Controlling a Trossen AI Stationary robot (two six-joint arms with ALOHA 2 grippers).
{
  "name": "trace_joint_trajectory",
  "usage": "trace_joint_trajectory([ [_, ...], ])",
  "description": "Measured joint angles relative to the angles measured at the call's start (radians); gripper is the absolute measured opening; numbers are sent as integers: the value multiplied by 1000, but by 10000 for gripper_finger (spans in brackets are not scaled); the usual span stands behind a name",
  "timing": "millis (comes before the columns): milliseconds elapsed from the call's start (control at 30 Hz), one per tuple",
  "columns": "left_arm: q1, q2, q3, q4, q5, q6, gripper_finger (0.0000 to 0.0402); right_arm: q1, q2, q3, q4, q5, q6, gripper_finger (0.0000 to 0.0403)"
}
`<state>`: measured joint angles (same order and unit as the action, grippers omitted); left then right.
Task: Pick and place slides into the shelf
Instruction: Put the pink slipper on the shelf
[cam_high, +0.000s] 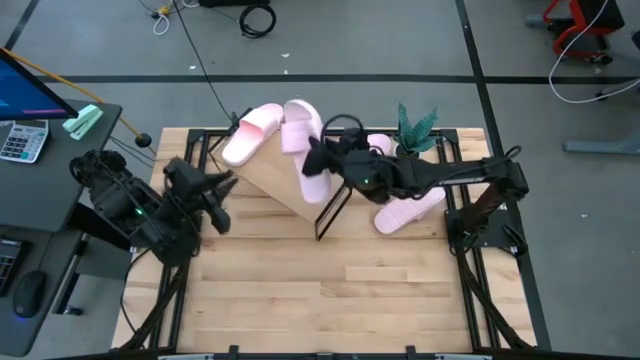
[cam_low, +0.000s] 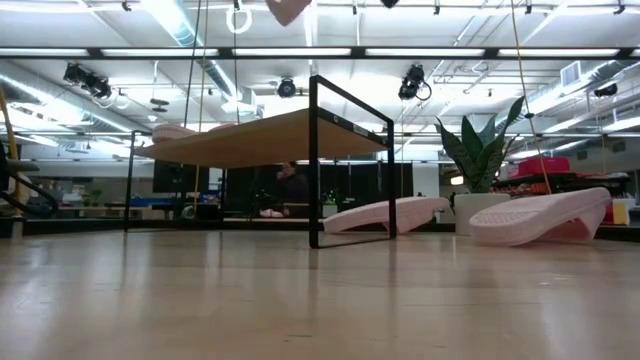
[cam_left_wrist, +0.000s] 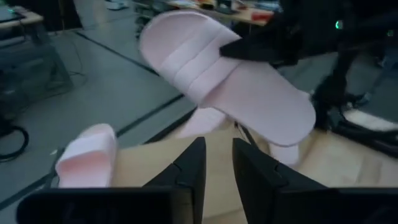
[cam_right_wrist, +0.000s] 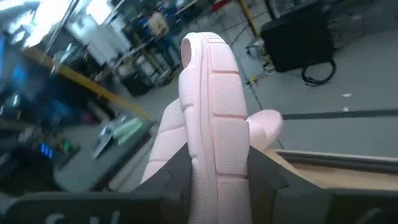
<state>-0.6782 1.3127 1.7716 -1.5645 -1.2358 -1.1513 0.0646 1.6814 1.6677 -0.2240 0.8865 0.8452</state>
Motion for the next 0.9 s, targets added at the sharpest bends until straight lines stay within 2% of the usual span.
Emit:
trace_joint_trajectory([
  [133,2,-96,-101,-4,-24,-76,78,-64,0,-61,128,-3,85,98],
  [300,0,-225,-244,-5,-38,-239,79,-115,17,-134,279,22,275,98],
  [567,1,-363,-380,5,-96,-432,66,-119,141,-138,366,193,562,98],
  [733,8,-386,-409,8,-104,-478,62,-119,215,-129,483,243,622,98],
  [900,39,-384,-424,30,-105,-488,69,-139,283,-27,487,237,594,98],
])
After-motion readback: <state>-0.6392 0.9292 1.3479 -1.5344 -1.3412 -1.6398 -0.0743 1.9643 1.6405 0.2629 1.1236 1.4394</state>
